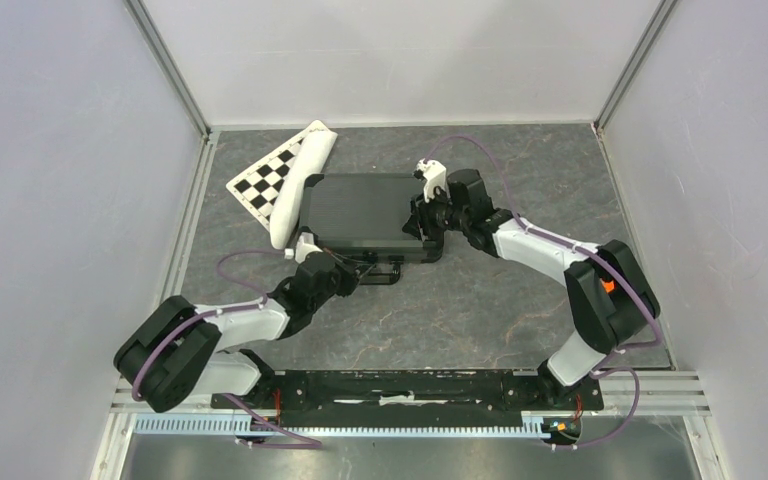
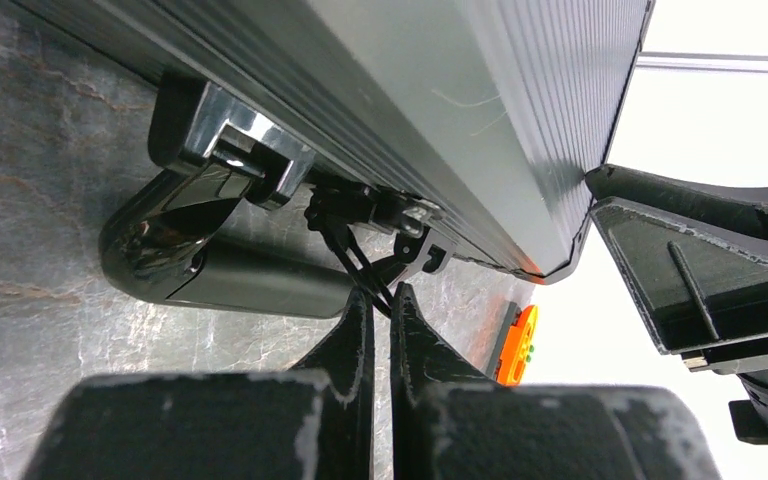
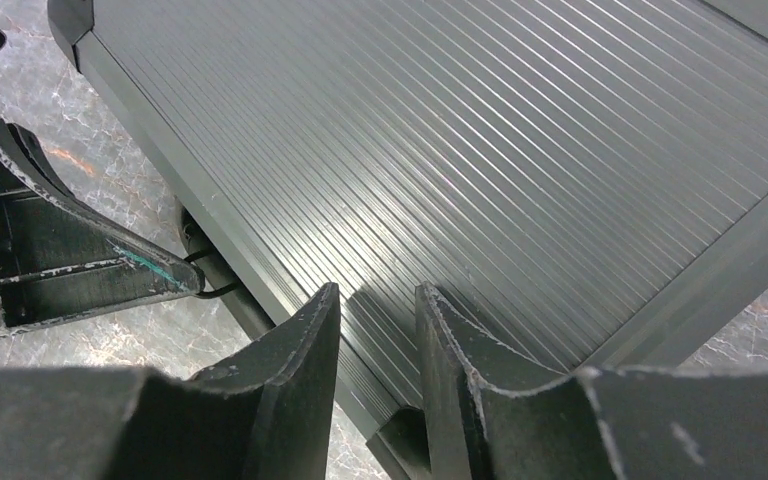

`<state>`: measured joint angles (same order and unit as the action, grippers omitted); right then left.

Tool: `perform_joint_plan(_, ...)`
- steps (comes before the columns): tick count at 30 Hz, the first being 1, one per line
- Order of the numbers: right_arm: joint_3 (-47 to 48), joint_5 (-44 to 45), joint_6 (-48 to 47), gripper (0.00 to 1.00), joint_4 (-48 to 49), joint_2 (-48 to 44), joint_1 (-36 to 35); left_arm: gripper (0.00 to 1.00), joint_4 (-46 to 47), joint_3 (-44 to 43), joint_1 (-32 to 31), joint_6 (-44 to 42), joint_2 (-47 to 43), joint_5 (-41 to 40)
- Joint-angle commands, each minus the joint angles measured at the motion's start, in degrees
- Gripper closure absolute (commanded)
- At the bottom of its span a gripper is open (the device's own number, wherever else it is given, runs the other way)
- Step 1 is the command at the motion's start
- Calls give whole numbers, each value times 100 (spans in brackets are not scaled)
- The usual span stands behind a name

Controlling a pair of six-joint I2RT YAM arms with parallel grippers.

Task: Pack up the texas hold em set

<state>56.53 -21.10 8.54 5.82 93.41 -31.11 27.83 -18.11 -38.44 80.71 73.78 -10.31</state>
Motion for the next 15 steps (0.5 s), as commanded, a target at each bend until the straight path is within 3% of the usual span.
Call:
perform_joint_plan(1, 315, 4, -375, 60, -803, 186, -32, 98, 807, -637, 230, -773, 128, -459)
perform_joint_plan(6, 544, 173, -725, 57, -1185, 357, -173, 98, 1055, -697, 244, -785, 379, -409)
perform_joint_plan(15, 668, 186, -993, 85, -1681, 732, -333, 98, 1333, -751, 335, -846, 723, -349)
